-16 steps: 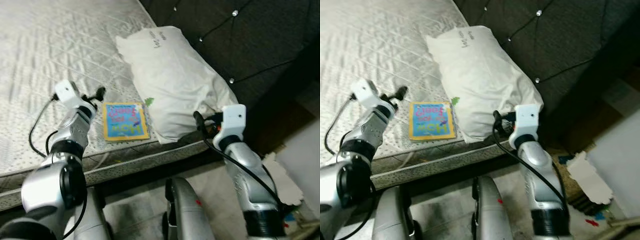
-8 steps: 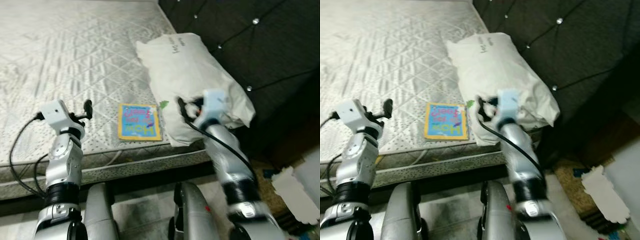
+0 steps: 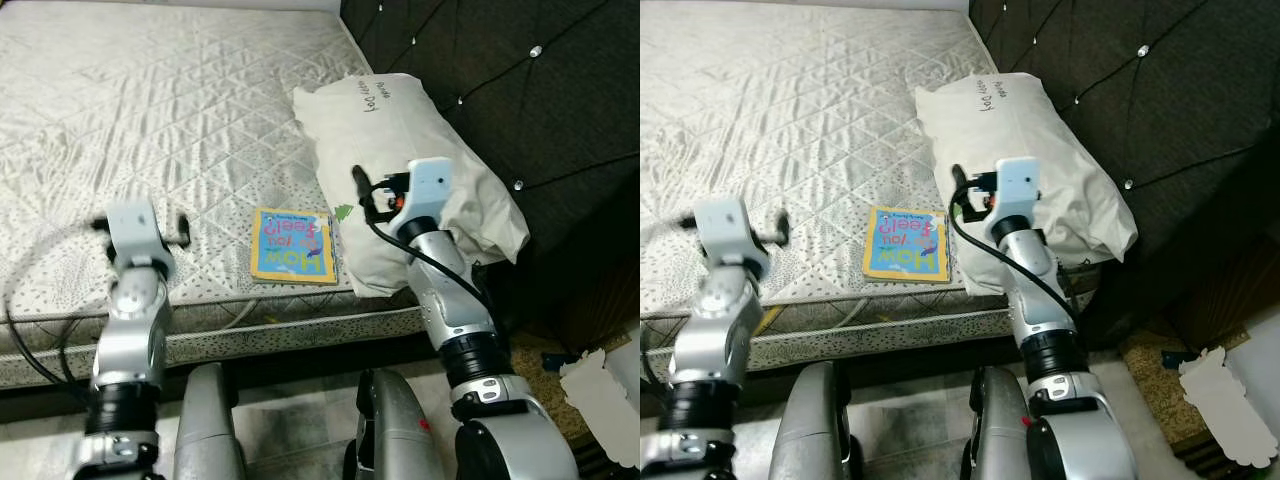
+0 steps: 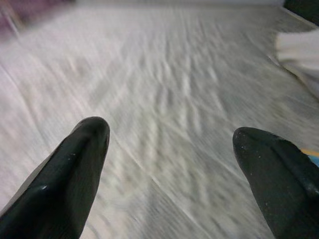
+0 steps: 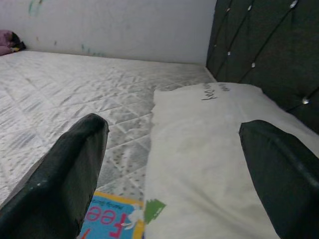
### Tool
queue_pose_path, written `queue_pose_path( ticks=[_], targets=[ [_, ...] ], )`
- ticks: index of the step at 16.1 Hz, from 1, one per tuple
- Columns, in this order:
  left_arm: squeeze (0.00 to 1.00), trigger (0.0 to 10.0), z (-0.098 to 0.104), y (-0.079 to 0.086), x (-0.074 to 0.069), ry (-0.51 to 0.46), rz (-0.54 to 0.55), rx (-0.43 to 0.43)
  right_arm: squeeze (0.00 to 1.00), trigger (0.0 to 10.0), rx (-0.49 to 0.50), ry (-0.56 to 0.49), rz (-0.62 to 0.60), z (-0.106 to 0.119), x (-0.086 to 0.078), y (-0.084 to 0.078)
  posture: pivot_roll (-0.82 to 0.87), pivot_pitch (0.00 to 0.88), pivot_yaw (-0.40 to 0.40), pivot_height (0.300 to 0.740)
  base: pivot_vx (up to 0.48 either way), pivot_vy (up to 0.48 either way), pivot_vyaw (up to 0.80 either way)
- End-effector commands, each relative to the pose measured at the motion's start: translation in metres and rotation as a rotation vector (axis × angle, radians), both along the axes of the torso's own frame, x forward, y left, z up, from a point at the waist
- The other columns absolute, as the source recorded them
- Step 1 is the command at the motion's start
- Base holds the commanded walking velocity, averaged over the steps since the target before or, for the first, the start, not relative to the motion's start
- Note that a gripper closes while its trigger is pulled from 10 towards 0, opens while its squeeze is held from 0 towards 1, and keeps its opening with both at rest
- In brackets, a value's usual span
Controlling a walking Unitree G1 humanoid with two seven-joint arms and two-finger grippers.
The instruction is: Clean up the room
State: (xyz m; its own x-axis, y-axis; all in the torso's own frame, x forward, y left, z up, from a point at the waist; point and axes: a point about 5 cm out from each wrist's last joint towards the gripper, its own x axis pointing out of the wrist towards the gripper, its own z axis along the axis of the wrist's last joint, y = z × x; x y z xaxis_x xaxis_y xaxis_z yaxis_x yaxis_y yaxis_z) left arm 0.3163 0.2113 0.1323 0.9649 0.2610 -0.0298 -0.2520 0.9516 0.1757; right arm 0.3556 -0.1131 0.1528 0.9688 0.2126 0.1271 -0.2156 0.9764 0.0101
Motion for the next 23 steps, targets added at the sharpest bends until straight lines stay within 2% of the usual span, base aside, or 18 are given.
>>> queue_pose_path(
  ticks=[1, 2, 3, 4, 6, 8, 9, 11, 14, 16, 19, 23],
  targets=[
    [0.0, 10.0, 0.018, -0.009, 0.003, -0.102, -0.033, 0.122, 0.0, 10.0, -0.013, -0.034, -0.019, 0.007, 0.004, -0.006, -0.03, 0.0, -0.054, 0.58, 0.0, 0.0, 0.0],
    [0.0, 10.0, 0.025, -0.011, 0.003, -0.168, -0.078, 0.127, 0.0, 10.0, -0.014, -0.039, -0.022, 0.008, 0.005, -0.007, -0.03, 0.0, -0.054, 0.58, 0.0, 0.0, 0.0],
    [0.0, 10.0, 0.027, -0.014, 0.001, -0.218, -0.107, 0.172, 0.0, 10.0, 0.001, -0.043, -0.03, 0.009, 0.006, -0.008, -0.04, 0.0, -0.053, 0.58, 0.0, 0.0, 0.0],
    [0.0, 10.0, 0.025, -0.015, 0.0, -0.223, -0.097, 0.163, 0.0, 10.0, 0.01, -0.05, -0.035, 0.011, 0.007, -0.008, -0.04, 0.0, -0.051, 0.58, 0.0, 0.0, 0.0],
    [0.0, 10.0, 0.02, -0.014, -0.003, -0.237, -0.084, -0.03, 0.0, 10.0, 0.03, -0.08, -0.042, 0.02, 0.005, -0.008, -0.05, 0.0, -0.041, 0.58, 0.0, 0.0, 0.0],
    [0.0, 10.0, 0.016, -0.018, -0.002, -0.218, -0.093, -0.218, 0.0, 10.0, 0.068, -0.055, -0.04, 0.016, 0.001, -0.005, -0.05, 0.0, -0.032, 0.58, 0.0, 0.0, 0.0],
    [0.0, 10.0, 0.017, -0.022, -0.003, -0.225, -0.137, -0.257, 0.0, 10.0, 0.079, -0.04, -0.032, 0.013, -0.002, -0.003, -0.05, 0.0, -0.025, 0.58, 0.0, 0.0, 0.0],
    [0.0, 10.0, 0.014, -0.03, -0.006, -0.222, -0.19, -0.289, 0.0, 10.0, 0.088, -0.035, -0.02, 0.008, -0.007, -0.001, -0.06, 0.0, -0.019, 0.58, 0.0, 0.0, 0.0],
    [0.0, 10.0, 0.01, -0.041, -0.01, -0.197, -0.246, -0.363, 0.0, 10.0, 0.129, 0.064, -0.002, -0.005, -0.012, 0.0, -0.06, 0.0, -0.026, 0.58, 0.0, 0.0, 0.0],
    [0.0, 10.0, 0.015, -0.046, -0.015, -0.219, -0.257, -0.388, 0.0, 10.0, 0.145, 0.043, 0.024, -0.001, -0.018, 0.0, -0.06, 0.0, -0.027, 0.58, 0.0, 0.0, 0.0],
    [0.0, 10.0, 0.013, -0.05, -0.017, -0.203, -0.271, -0.415, 0.0, 10.0, 0.175, 0.04, 0.055, 0.0, -0.023, 0.003, -0.07, 0.0, -0.017, 0.58, 0.0, 0.0, -0.35],
    [0.0, 10.0, 0.015, -0.055, -0.013, -0.189, -0.303, -0.405, 0.0, 10.0, 0.172, 0.04, 0.061, 0.002, -0.025, 0.004, -0.08, 0.0, -0.005, 0.611, 0.0, 0.0, -0.21]
  ],
)
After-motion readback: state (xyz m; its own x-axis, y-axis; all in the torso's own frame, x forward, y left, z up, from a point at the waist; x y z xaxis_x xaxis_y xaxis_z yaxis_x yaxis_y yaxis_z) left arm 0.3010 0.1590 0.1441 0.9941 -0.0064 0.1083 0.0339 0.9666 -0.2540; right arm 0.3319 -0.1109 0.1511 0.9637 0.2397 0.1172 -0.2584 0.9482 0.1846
